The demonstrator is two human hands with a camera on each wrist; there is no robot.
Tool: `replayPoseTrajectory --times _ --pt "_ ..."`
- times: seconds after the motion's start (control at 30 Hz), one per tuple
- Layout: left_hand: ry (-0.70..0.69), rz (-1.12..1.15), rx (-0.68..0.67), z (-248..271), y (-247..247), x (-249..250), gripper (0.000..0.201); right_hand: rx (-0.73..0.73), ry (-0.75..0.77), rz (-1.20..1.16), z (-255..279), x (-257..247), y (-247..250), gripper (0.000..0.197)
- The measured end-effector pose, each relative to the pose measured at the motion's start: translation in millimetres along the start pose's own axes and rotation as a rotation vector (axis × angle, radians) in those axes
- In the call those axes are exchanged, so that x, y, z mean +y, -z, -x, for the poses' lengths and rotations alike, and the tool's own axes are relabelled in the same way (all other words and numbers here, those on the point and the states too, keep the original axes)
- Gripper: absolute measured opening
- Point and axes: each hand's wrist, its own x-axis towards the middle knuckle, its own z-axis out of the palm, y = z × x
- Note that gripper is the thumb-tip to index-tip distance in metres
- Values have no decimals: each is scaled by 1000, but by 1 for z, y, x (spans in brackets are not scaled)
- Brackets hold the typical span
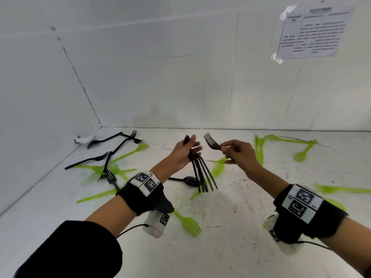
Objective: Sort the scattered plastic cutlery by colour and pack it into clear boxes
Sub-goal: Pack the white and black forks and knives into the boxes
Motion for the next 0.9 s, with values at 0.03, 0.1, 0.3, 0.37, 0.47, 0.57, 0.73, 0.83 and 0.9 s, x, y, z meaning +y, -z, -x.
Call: replayPoseTrajectory --times 0.03,0.1,0.3,0.37,0.47,0.57,0.73,0.83,0.9 --pt "31 -6 -41 2 -6 -3 20 -18 2 -7 1 -2 -9 7" --pt "57 33 -75 6 -13 -6 27 -21 15 2 4 -3 -24 12" --pt "21 267 8 11 -13 -6 18 -27 4 58 8 1 -38 4" --pt "12 231 31 12 -11 -7 15 -43 -7 39 11 0 -41 7" --pt "8 158 59 13 -10 -6 8 -94 -58 34 16 3 -48 11" --pt "22 134 76 13 -9 -7 10 -156 -86 59 19 8 -54 15" --pt "68 182 58 12 -4 -10 9 -105 49 264 19 7 -49 17" --pt "117 222 91 10 -4 -8 12 -98 82 290 20 7 -49 11" --pt "122 217 111 7 -4 -9 18 -83 80 252 23 8 -51 12"
